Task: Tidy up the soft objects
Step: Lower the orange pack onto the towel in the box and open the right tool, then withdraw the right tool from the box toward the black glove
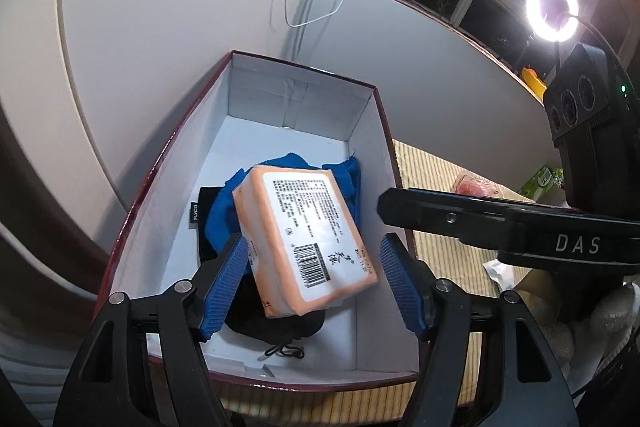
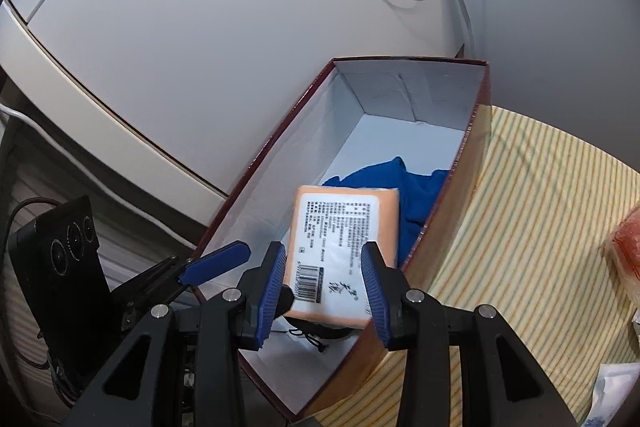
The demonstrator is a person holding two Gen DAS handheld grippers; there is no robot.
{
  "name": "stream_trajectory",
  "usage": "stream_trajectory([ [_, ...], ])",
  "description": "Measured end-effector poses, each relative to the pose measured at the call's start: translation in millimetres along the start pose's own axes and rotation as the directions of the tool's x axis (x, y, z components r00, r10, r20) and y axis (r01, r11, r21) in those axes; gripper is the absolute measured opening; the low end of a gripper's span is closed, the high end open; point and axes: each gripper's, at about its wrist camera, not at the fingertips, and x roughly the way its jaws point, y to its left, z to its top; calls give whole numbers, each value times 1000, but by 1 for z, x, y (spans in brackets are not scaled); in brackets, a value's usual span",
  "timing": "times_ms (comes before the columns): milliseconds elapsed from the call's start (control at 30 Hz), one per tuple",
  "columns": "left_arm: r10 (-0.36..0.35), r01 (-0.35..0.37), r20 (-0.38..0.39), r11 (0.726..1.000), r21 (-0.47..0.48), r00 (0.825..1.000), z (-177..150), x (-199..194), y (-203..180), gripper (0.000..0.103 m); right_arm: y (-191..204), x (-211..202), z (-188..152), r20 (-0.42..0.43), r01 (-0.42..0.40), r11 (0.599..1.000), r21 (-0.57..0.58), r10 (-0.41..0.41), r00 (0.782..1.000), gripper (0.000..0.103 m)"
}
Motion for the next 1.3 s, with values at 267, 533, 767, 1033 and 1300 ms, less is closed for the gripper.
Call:
stream_trajectory([
  [267,-35,34,42,999,23,998,-5,-15,-20,67,-16,-33,-18,57,29,1000,9,-29,998,43],
  [533,-108,105,39,993,56,993,-24,-15,-55,67,-59,-96,-62,177,92,993,74,-104,979,58],
  [767,-180,181,-15,979,93,984,-45,0,-98,69,-105,-151,-110,230,146,978,149,-178,957,65],
  [1033,-289,305,-114,938,167,950,-71,18,-165,69,-161,-224,-176,309,189,939,286,-277,910,70],
  [1300,-360,414,-232,871,263,904,-92,38,-237,70,-222,-269,-234,294,226,854,469,-392,872,72],
])
